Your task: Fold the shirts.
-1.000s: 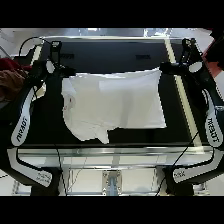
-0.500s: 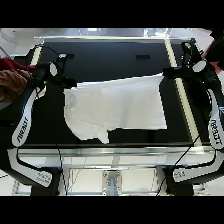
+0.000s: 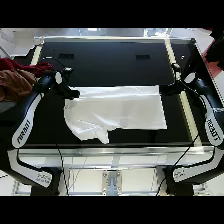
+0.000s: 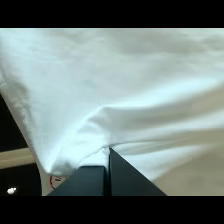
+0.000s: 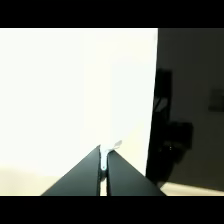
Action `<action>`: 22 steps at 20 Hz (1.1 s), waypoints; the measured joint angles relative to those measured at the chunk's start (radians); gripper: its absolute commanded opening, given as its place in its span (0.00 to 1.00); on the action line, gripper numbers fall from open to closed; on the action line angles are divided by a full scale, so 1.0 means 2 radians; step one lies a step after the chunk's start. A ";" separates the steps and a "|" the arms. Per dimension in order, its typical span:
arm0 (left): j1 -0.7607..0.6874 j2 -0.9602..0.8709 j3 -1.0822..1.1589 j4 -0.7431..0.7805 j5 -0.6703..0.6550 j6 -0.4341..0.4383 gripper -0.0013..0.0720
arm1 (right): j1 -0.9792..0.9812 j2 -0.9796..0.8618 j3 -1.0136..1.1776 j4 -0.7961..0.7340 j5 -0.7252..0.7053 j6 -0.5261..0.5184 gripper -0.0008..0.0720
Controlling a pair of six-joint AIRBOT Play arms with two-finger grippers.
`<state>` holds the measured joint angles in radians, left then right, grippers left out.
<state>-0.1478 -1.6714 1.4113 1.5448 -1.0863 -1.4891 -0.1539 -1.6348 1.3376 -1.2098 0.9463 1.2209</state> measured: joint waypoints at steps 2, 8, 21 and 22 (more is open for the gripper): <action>0.000 -0.005 -0.001 0.000 -0.002 0.000 0.05 | 0.004 -0.011 -0.005 0.007 -0.006 0.000 0.03; 0.002 -0.008 -0.002 -0.002 -0.023 0.000 0.62 | 0.020 -0.022 -0.007 0.000 0.027 0.004 0.32; 0.030 0.240 -0.183 -0.043 -0.061 -0.053 0.62 | -0.070 0.170 -0.005 -0.145 0.197 0.068 0.33; 0.030 0.269 -0.228 -0.060 -0.048 -0.066 0.62 | -0.072 0.182 -0.005 -0.132 0.193 0.066 0.33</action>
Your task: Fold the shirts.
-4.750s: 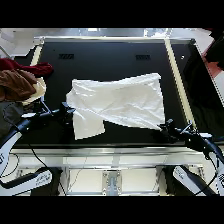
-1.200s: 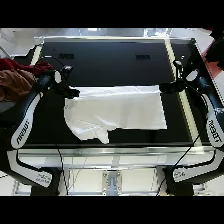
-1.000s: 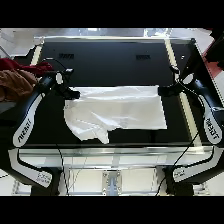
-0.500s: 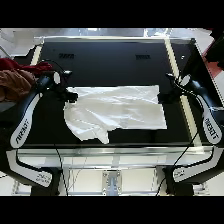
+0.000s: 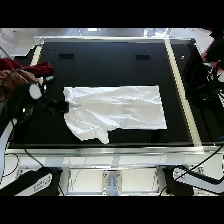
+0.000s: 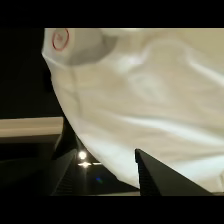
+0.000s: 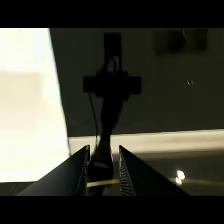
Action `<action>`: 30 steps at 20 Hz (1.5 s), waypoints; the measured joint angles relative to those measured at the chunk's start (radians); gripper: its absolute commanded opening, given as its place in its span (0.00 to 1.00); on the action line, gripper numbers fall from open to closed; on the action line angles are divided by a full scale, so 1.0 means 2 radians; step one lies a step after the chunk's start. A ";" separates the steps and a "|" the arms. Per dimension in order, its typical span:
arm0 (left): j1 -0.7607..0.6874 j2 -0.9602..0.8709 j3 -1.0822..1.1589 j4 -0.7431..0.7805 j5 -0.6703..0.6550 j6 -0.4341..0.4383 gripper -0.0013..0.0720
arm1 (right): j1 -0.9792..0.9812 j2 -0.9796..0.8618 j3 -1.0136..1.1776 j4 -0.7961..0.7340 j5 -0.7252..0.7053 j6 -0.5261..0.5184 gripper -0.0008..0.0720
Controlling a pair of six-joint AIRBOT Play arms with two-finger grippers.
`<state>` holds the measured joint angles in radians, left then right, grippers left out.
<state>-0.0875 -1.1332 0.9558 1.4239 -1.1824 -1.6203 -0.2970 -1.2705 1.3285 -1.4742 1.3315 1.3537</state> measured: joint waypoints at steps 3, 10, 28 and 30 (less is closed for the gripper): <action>0.001 0.074 -0.126 -0.072 0.036 -0.026 0.62 | -0.002 0.022 0.000 0.046 -0.011 -0.003 0.33; 0.001 0.127 -0.266 -0.184 0.111 -0.051 0.62 | -0.004 0.034 0.000 0.111 -0.019 -0.013 0.33; -0.040 0.062 -0.304 -0.306 0.200 0.025 0.03 | -0.004 0.040 -0.001 0.134 -0.010 -0.016 0.25; -0.041 0.075 -0.304 -0.316 0.200 0.030 0.03 | -0.005 0.047 -0.010 0.130 0.004 -0.023 0.26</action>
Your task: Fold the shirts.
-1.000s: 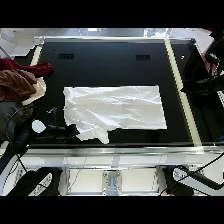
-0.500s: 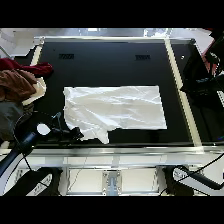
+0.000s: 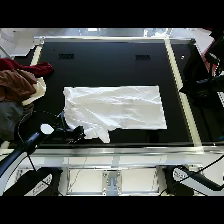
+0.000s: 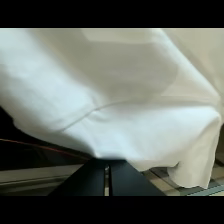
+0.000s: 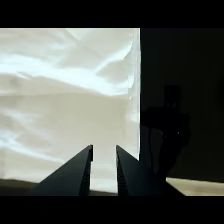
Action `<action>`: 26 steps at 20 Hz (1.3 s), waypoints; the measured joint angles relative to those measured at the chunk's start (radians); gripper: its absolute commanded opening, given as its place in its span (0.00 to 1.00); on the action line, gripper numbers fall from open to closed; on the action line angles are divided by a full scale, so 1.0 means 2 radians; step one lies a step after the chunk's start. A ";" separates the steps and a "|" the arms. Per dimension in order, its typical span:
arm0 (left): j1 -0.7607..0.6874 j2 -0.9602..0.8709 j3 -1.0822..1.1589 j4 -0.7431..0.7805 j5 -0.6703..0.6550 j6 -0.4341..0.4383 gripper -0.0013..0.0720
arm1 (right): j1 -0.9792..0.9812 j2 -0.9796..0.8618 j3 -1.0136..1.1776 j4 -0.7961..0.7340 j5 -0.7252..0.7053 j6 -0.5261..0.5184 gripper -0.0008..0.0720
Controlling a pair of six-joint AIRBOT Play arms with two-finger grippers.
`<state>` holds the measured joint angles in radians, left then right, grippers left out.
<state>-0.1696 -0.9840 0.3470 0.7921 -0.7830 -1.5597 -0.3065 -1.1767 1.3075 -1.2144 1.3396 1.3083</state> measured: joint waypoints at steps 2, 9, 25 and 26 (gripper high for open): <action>0.004 0.029 0.000 -0.004 -0.001 0.004 0.03 | -0.009 0.019 -0.035 -0.010 0.004 -0.004 0.30; 0.026 0.162 0.000 0.007 -0.023 -0.021 0.03 | -0.082 0.117 -0.301 0.064 -0.051 -0.007 0.49; 0.030 0.192 0.000 0.042 -0.051 -0.040 0.03 | -0.097 0.042 -0.431 0.184 -0.199 -0.010 0.39; 0.030 0.192 0.000 0.044 -0.052 -0.040 0.03 | -0.097 0.037 -0.432 0.189 -0.205 -0.010 0.17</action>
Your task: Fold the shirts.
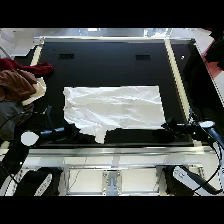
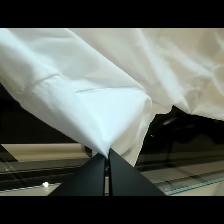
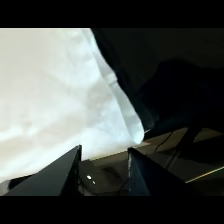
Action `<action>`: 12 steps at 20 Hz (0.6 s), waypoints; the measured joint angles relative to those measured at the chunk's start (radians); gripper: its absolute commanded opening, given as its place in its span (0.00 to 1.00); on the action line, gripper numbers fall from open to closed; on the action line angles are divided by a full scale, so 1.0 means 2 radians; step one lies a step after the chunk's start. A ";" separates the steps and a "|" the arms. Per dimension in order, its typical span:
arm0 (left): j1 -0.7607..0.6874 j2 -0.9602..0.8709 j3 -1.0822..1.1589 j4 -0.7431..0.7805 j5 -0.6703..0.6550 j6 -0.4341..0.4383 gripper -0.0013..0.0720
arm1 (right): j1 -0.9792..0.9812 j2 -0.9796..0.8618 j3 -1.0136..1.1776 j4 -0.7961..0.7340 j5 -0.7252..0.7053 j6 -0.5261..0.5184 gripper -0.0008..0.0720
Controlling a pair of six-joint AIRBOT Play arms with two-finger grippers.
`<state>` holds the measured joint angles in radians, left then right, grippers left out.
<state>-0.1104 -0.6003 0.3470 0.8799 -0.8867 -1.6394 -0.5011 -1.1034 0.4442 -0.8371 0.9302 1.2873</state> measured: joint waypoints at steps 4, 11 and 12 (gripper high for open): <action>0.000 0.000 0.000 0.003 0.000 0.000 0.03 | 0.000 -0.009 0.004 0.023 -0.009 -0.016 0.03; 0.000 0.036 0.037 0.057 -0.030 -0.006 0.03 | -0.001 0.053 0.042 0.020 0.050 -0.035 0.03; 0.000 0.046 0.049 0.078 -0.044 -0.019 0.03 | -0.001 0.071 0.046 0.014 0.064 -0.035 0.03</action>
<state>-0.1104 -0.5079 0.4454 1.0363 -0.9752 -1.6772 -0.5026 -0.9611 0.5354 -0.8093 1.0573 1.2163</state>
